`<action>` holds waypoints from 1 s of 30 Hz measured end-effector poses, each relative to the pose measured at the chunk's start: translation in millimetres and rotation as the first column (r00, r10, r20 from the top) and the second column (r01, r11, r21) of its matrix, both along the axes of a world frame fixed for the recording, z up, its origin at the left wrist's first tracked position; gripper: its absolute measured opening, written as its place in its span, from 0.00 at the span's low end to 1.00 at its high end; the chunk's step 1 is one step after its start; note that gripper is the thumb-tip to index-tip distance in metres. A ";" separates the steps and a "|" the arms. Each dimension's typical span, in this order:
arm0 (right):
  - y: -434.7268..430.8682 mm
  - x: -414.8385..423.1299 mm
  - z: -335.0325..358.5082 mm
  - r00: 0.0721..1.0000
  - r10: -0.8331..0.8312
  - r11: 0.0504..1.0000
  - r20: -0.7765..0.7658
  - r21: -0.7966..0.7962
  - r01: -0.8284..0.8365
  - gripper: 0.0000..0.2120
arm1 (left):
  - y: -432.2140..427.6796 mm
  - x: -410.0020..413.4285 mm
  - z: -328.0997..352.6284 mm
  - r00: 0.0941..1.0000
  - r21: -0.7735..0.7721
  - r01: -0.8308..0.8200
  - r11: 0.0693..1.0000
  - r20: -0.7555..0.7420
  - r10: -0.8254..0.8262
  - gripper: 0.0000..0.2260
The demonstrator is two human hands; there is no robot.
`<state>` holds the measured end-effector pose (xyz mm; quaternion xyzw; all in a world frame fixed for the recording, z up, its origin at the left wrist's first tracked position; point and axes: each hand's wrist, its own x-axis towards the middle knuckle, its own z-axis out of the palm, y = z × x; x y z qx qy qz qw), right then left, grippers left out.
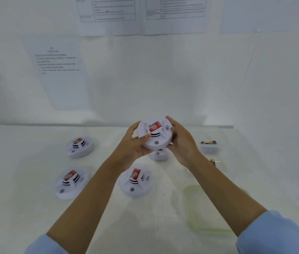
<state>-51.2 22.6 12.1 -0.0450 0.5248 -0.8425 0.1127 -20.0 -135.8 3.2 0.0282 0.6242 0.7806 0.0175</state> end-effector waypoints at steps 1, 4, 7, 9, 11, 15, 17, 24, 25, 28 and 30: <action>-9.1 1.3 -1.4 0.999 0.031 0.995 -0.020 0.091 -0.029 0.18 | -13.5 -0.3 -1.3 1.000 -0.007 0.007 1.000 -0.014 -0.007 0.23; -37.6 7.2 -11.2 0.985 0.166 0.952 -0.040 0.267 -0.149 0.28 | -54.4 -2.1 -8.2 0.997 -0.056 0.079 0.995 -0.011 -0.080 0.26; -72.0 12.7 -23.6 0.979 0.191 0.953 -0.065 0.252 -0.169 0.36 | -89.1 -5.5 -17.9 0.992 -0.092 0.127 0.988 0.017 -0.126 0.25; -93.6 15.9 -28.8 0.985 0.148 0.958 -0.092 0.260 -0.119 0.37 | -107.5 -7.4 -23.9 0.989 -0.088 0.148 0.985 0.041 -0.145 0.26; -111.5 18.2 -33.2 0.987 0.112 0.947 -0.112 0.314 -0.072 0.37 | -123.7 -8.5 -30.8 0.985 -0.074 0.159 0.985 0.073 -0.153 0.26; -131.8 16.0 -44.8 0.989 0.103 0.938 -0.105 0.341 -0.061 0.37 | -141.8 -14.7 -45.0 0.982 -0.072 0.157 0.985 0.117 -0.148 0.25; -137.4 12.1 -46.1 0.993 0.091 0.938 -0.081 0.340 -0.058 0.37 | -147.5 -19.8 -50.0 0.980 -0.067 0.160 0.985 0.135 -0.150 0.25; -146.0 -8.8 -51.8 0.992 0.112 0.869 -0.054 0.490 -0.071 0.38 | -157.0 -35.0 -57.1 0.968 -0.052 0.198 0.979 0.169 -0.187 0.27; -147.7 -10.9 -54.0 0.990 0.121 0.849 -0.072 0.525 -0.066 0.38 | -157.9 -36.5 -58.2 0.964 -0.047 0.206 0.978 0.179 -0.194 0.27; -149.8 -14.3 -56.8 0.990 0.132 0.824 -0.050 0.561 -0.082 0.37 | -160.2 -39.9 -61.2 0.956 -0.038 0.228 0.973 0.200 -0.216 0.26; -150.3 -16.2 -57.4 0.993 0.111 0.829 -0.042 0.555 -0.069 0.32 | -161.9 -42.9 -61.9 0.951 -0.036 0.241 0.970 0.210 -0.229 0.26</action>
